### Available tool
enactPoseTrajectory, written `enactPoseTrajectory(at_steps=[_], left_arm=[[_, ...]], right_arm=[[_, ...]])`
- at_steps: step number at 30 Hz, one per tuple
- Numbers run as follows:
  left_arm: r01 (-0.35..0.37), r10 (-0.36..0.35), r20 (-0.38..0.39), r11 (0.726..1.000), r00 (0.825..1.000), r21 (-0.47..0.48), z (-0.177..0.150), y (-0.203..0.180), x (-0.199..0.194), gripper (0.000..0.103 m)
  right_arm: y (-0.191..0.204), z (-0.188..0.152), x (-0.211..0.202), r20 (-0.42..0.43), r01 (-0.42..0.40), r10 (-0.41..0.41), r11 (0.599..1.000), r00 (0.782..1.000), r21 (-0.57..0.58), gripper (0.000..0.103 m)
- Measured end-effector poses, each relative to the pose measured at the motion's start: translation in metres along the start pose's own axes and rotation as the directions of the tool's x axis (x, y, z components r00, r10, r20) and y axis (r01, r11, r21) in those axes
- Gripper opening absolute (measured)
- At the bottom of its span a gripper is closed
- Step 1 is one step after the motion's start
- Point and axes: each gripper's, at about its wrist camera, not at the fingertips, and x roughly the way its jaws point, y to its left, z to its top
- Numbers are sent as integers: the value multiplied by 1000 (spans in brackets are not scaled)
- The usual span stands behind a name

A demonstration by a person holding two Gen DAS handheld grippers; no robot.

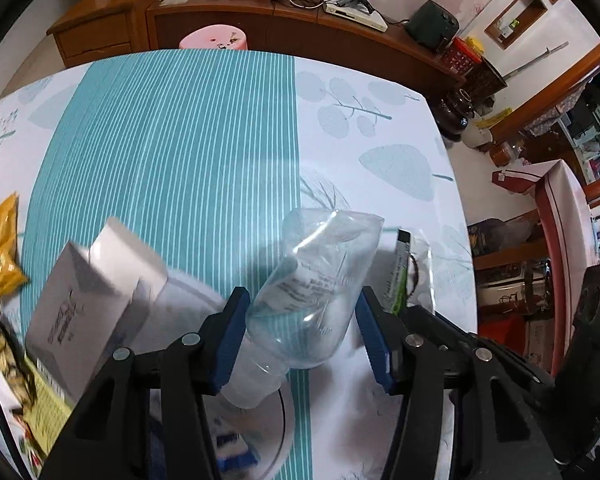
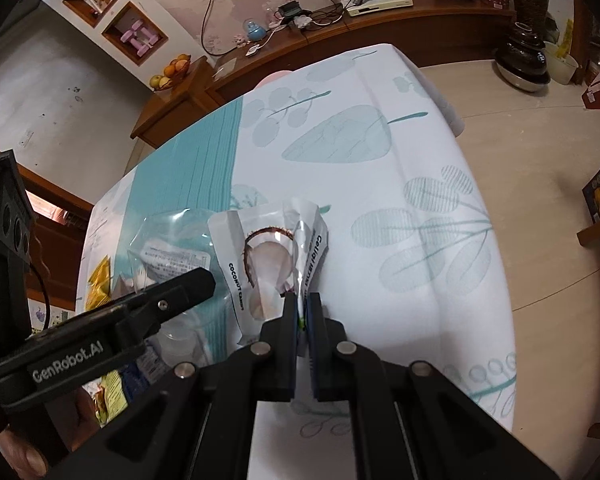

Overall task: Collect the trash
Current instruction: 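Carry sachet and bottle over the black bin and open both tools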

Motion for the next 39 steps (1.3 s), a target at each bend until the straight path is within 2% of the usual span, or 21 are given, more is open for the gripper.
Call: enactPoseTrajectory(at_steps=[8,19,25,32,36,39], left_arm=[[7,-7,13,999,1000,36,-41,0,-50,52],[61,-67,67,993,995,99,-141,18,-153,52],[81,-97,108,987,989,139,-216,48,-212,52],[127,-152,128,974,980,186,-311,95,-275,52],[135,-163,116,966,980,220,-360,117,-293,52],[131,-155,96,967,983,217,-396,136,-297,52]], right_arm=[[16,-30,-25,-6,-45,45,999,999,-22,4],[55,-111,-97,15,-101,102,993,995,-68,4],[86,-182,-142,52,-112,116,990,992,-82,4],[126,-294,-182,106,-102,106,994,989,-37,4],[146,-361,-195,121,-94,94,996,988,0,4],[156,-400,-197,103,-84,82,996,991,13,4]])
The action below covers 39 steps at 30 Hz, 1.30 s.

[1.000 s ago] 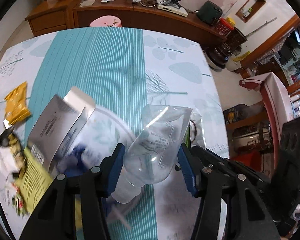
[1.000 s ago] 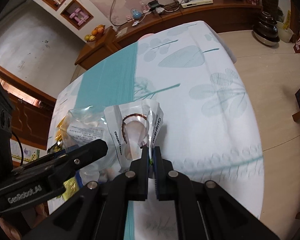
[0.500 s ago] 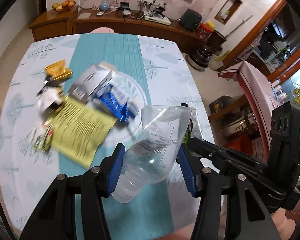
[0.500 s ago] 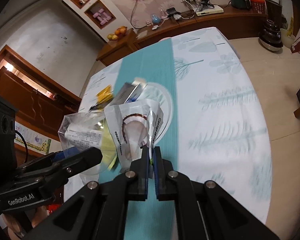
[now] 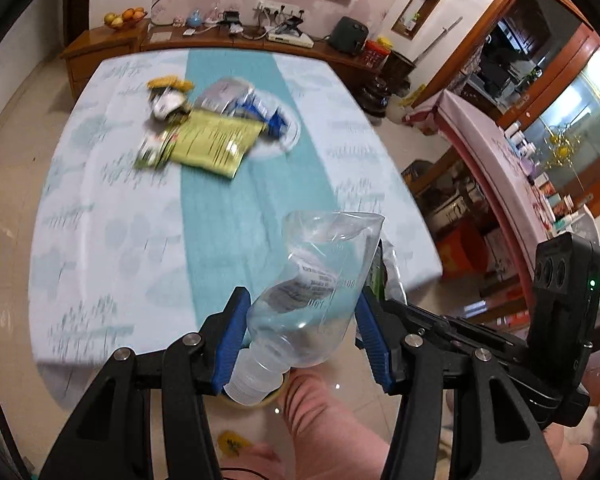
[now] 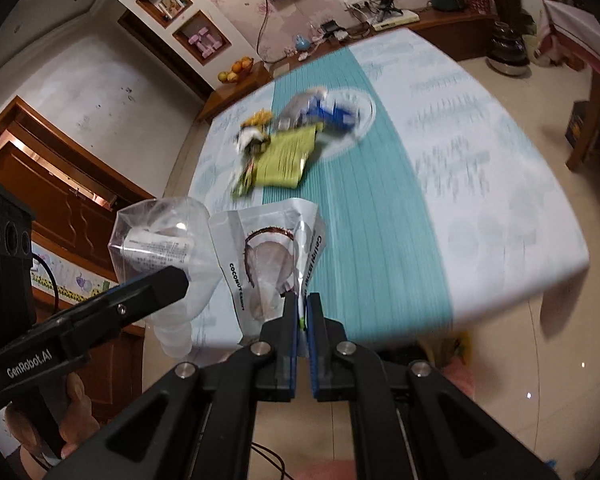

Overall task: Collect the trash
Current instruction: 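Carry sachet and bottle over the black bin and open both tools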

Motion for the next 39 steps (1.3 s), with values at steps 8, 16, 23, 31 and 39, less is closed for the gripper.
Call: enactPoseTrajectory(at_steps=[8,16,23,31,39], left_arm=[[-15,13,-36,998,999,-55,-82,23,3,52],[-78,64,-128,991,990,-109,-147,48,79,52],[-105,67,-183,973,981,-206,-188,83,187,53],[-151,101,-200,957,975,-249,-210,116,292,56],[-233,174,-250,945,952,-228,-223,137,333,89]], right_arm=[[3,-89,9,-125,55,-57,998,991,-13,4],[-32,-144,64,-242,109,-106,994,965,0,4],[-90,-177,150,-296,153,-152,988,943,-21,4],[-161,-204,254,-345,162,-147,987,927,15,8],[-188,-205,308,-356,173,-142,983,924,58,40]])
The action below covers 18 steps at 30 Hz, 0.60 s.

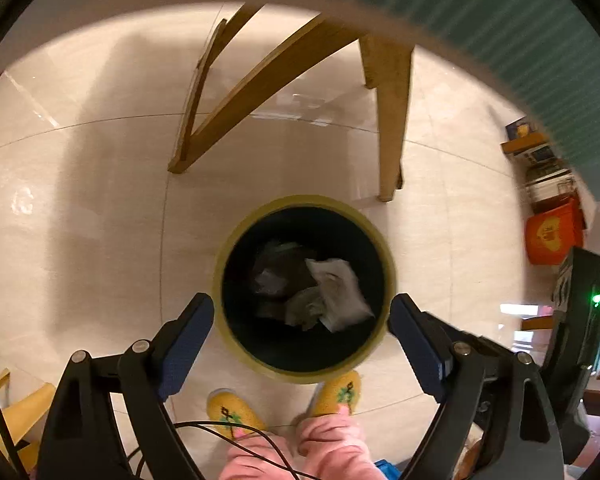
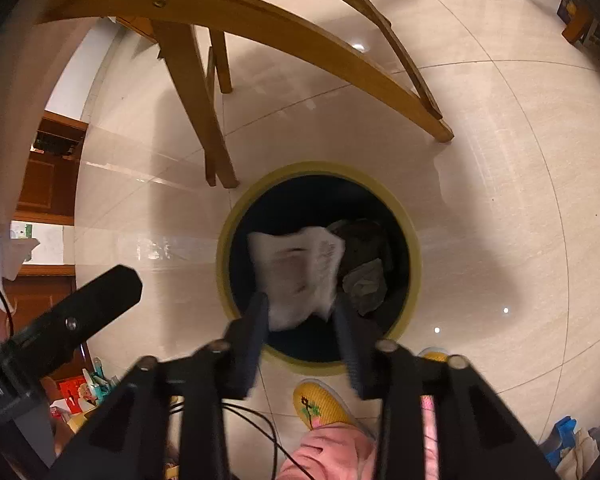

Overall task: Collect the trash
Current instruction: 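Carry sachet and bottle over the black bin and open both tools, then raise both tools back over the table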

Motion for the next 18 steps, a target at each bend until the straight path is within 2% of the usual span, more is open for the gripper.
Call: enactPoseTrajectory(at_steps=[4,10,18], left_arm=[[-23,23,10,1000,1000,-17,-6,7,-4,90],[-71,72,63,997,995,-15,-9,5,-26,92],[-98,99,85,995,991,-15,-19,-3,-82,101]], right_arm=[[6,1,-1,3,2,-2,1000,1000,-20,40],[21,1,-23,54,1,3,997,999,-78,40],[39,-2,-72,91,19,-10,996,996,-93,40]])
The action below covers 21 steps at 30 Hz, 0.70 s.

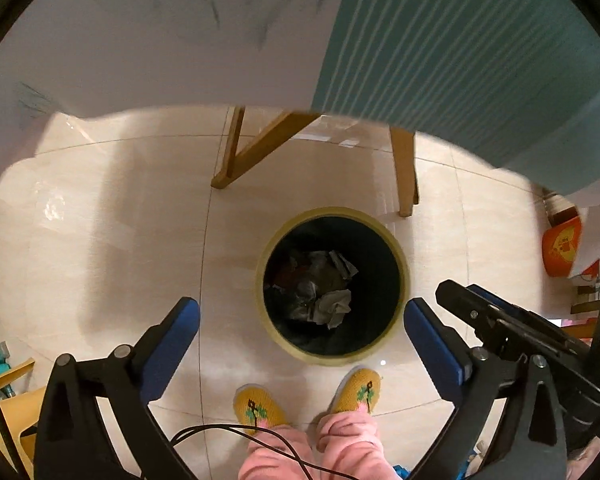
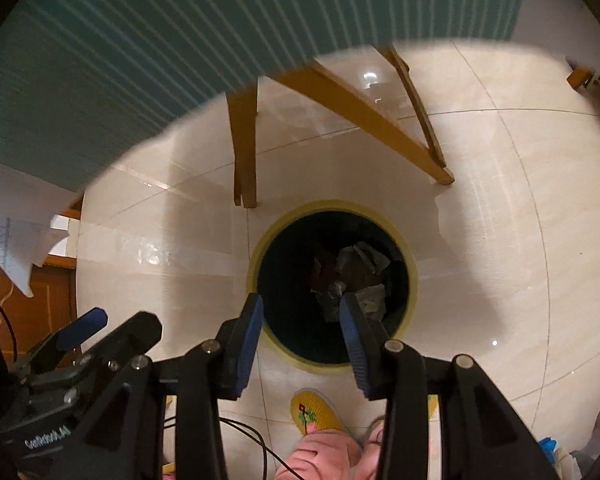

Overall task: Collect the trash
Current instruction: 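Raise both tools back over the table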

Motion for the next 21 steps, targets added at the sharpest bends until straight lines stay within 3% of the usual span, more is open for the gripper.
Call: enactPoseTrajectory(at_steps=[11,21], left_arm=[[59,-62,64,997,996,42,7,-9,-147,102],[84,-125,247,982,961,172,31,-13,-289,102]], right_arm=[[41,-4,-130,45,-7,8,1000,999,-21,40],[106,-3,-256,164,-35,52,994,985,-102,40]])
